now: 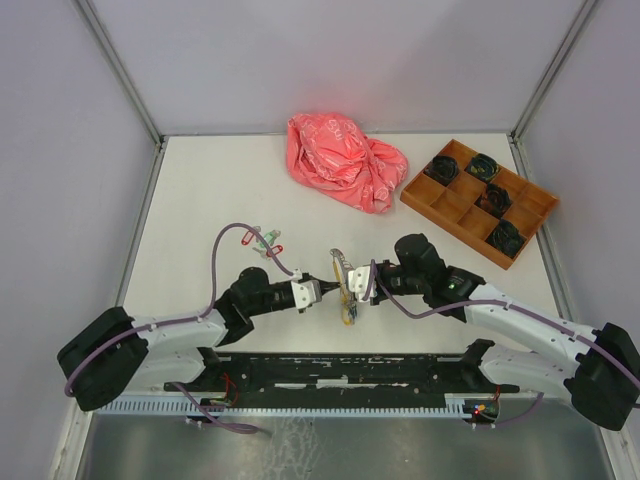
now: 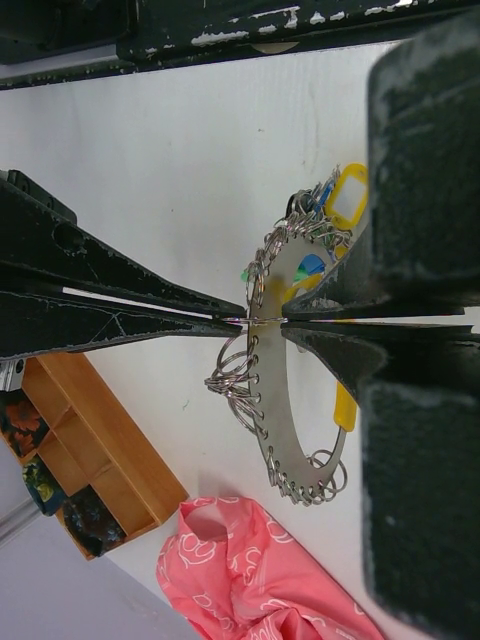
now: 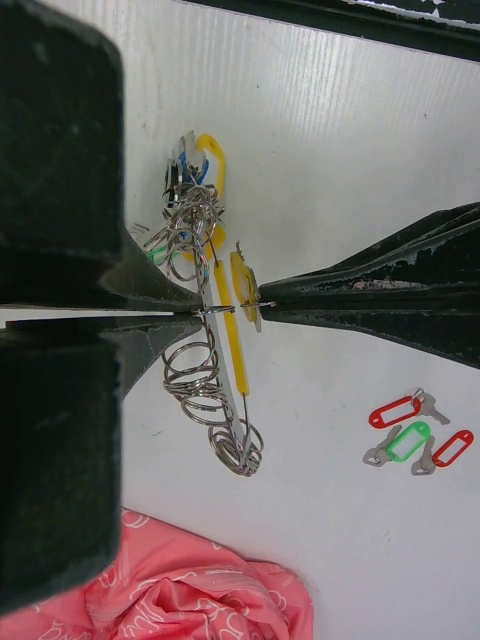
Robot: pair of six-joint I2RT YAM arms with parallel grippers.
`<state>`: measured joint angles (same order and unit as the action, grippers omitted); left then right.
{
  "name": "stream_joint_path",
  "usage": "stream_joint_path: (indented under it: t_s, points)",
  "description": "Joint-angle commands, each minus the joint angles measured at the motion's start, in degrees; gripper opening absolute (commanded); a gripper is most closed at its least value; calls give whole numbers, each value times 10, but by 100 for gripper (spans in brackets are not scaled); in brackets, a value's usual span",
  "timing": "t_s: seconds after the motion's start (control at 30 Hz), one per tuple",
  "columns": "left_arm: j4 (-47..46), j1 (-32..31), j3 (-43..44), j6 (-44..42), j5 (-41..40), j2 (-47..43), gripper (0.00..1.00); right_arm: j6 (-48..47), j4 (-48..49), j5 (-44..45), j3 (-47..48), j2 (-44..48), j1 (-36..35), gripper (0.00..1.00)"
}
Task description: Put the keys on the keyring
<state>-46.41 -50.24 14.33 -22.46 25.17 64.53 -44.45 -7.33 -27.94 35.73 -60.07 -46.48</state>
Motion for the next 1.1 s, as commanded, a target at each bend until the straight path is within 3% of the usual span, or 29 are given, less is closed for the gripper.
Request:
stream_joint_path:
  t_s: [0.0, 1.07]
  points:
    - [-41, -5, 22, -17, -12, 7, 3, -3, 30, -5, 5, 5, -4, 1]
    - [-37, -7, 28, -8, -5, 12, 3, 6, 37, 10, 1, 7, -5, 1]
